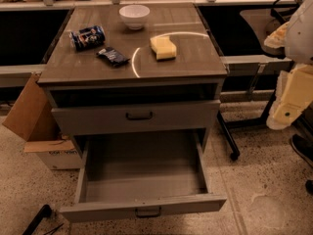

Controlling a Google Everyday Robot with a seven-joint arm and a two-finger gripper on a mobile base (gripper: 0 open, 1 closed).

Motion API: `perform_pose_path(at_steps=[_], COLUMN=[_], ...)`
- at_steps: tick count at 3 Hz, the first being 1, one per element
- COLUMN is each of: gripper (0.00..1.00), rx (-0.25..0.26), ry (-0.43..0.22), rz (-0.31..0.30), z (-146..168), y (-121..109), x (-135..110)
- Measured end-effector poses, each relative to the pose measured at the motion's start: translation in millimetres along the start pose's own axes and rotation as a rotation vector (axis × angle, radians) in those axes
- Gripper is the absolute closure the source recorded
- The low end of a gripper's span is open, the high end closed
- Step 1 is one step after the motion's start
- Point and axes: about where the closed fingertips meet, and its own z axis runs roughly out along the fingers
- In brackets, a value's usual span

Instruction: Place sponge into middle drawer

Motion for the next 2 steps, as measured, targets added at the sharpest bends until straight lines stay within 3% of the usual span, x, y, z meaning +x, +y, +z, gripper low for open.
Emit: perform_pose_path(at_steps=[1, 2], gripper=[0.00, 0.00], rx=[0.000, 0.006], ry=[0.000, -0.052], rz=[0.000, 0.016], z=[0.1, 12.2], y=[-0.1, -20.9], x=[0.0, -7.2])
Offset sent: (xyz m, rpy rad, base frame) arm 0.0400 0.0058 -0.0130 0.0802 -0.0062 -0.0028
